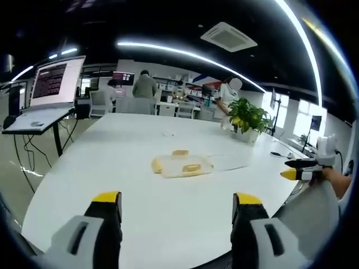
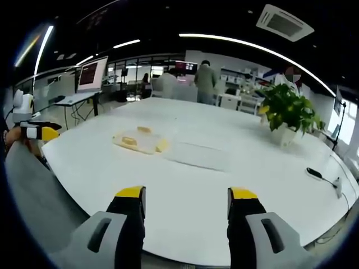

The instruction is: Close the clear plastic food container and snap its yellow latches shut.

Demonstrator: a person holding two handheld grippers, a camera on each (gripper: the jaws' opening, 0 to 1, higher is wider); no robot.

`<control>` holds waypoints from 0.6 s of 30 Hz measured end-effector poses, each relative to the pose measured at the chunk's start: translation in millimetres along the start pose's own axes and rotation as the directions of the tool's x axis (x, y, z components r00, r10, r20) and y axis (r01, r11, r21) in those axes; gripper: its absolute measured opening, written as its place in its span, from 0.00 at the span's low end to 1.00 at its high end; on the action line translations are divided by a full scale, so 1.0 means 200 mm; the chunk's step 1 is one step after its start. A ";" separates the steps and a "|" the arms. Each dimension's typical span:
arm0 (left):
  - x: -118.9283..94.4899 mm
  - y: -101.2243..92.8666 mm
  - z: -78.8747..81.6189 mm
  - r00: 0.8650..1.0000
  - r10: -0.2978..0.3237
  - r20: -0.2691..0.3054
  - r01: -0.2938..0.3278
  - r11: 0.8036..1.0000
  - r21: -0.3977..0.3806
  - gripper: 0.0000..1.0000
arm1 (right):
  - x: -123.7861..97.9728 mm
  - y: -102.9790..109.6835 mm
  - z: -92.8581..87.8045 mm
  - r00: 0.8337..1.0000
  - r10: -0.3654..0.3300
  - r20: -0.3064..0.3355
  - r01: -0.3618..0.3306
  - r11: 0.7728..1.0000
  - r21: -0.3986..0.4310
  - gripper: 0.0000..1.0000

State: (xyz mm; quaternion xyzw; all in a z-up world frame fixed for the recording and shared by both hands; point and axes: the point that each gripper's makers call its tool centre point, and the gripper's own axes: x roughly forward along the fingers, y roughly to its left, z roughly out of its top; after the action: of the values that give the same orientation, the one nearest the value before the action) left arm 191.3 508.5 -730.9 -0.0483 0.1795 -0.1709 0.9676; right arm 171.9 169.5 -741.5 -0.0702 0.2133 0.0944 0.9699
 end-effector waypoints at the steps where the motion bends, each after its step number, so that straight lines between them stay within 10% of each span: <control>1: 0.00 0.00 0.00 1.000 0.000 -0.001 0.000 1.000 -0.001 0.77 | 0.00 0.00 0.00 1.000 0.000 0.000 0.000 1.000 0.001 0.56; 14: -0.03 0.06 0.07 0.996 0.047 0.073 -0.043 0.997 -0.057 0.82 | -0.01 0.01 0.03 0.999 0.017 0.036 -0.017 1.000 -0.012 0.56; 18: -0.02 0.09 0.05 0.998 0.058 0.011 -0.058 0.997 0.046 0.84 | -0.01 -0.01 0.04 1.000 0.001 0.009 0.000 0.993 -0.116 0.56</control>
State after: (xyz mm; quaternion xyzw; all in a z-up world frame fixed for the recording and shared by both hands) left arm 197.6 526.4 -723.3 -0.0216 0.1720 -0.1467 0.9739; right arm 172.7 168.4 -733.7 -0.1260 0.2029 0.1074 0.9651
